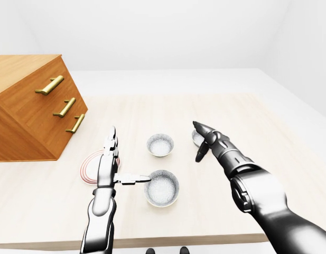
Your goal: Stack the bowl at the front on the bowl in the middle.
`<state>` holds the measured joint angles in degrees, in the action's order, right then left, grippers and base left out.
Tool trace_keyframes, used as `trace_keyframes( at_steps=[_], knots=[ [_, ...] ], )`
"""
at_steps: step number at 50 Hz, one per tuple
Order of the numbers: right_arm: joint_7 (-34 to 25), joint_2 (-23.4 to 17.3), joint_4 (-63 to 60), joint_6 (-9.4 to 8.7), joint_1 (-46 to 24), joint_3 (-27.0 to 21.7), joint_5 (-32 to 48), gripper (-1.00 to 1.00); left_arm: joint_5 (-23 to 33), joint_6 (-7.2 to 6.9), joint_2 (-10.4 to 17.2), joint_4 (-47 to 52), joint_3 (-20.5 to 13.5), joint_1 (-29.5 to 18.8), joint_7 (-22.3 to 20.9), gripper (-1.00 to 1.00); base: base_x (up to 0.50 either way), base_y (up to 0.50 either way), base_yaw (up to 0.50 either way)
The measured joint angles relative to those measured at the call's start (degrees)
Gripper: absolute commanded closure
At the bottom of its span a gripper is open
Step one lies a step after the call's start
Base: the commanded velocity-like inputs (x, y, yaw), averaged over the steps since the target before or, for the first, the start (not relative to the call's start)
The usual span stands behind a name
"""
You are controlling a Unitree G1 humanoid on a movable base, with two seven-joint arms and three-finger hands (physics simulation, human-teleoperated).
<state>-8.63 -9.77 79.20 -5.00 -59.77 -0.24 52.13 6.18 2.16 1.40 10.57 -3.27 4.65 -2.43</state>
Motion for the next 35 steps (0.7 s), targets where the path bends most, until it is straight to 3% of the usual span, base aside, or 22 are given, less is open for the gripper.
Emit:
trace_keyframes(
  at_steps=[27, 28, 29, 30, 31, 32, 34, 35],
  knots=[
    [1.74, 0.09, 0.70, 0.00, 3.71, -1.65, 2.27, -1.00, 0.13, 0.41, 0.14, -0.13, 0.08, -0.05, -0.11, -1.00, 0.00, 0.00, 0.00],
    [1.99, 0.07, 0.71, 0.00, 3.80, -1.80, 2.14, -0.79, 0.14, 0.47, 0.16, -0.15, 0.08, -0.06, -0.15, -1.00, 0.00, 0.00, 0.00],
    [2.30, 0.03, 0.70, 0.00, 3.88, -1.98, 1.97, -0.36, 0.15, 0.54, 0.17, -0.17, 0.09, -0.07, -0.20, -1.00, 0.00, 0.00, 0.00],
    [2.68, 0.00, 0.71, 0.00, 3.95, -2.20, 1.73, -0.36, 0.15, 0.60, 0.18, -0.20, 0.09, -0.08, -0.25, -1.00, 0.00, 0.00, 0.00],
    [3.03, -0.03, 0.71, 0.00, 4.00, -2.40, 1.50, 0.58, 0.15, 0.66, 0.19, -0.22, 0.09, -0.09, -0.29, -1.00, 0.00, 0.00, 0.00],
    [3.55, -0.08, 0.72, 0.00, 4.05, -2.60, 1.24, 0.82, 0.15, 0.73, 0.19, -0.24, 0.09, -0.10, -0.34, -1.00, 0.00, 0.00, 0.00],
    [4.73, -0.19, 0.66, 0.00, 4.09, -2.92, 1.01, 1.00, 0.15, 0.84, 0.21, -0.29, 0.09, -0.12, -0.43, -1.00, 0.00, 0.00, 0.00],
    [5.42, -0.26, 0.56, 0.00, 4.07, -3.07, 0.93, 1.00, 0.15, 0.89, 0.22, -0.31, 0.10, -0.13, -0.49, -1.00, 0.00, 0.00, 0.00]
  ],
)
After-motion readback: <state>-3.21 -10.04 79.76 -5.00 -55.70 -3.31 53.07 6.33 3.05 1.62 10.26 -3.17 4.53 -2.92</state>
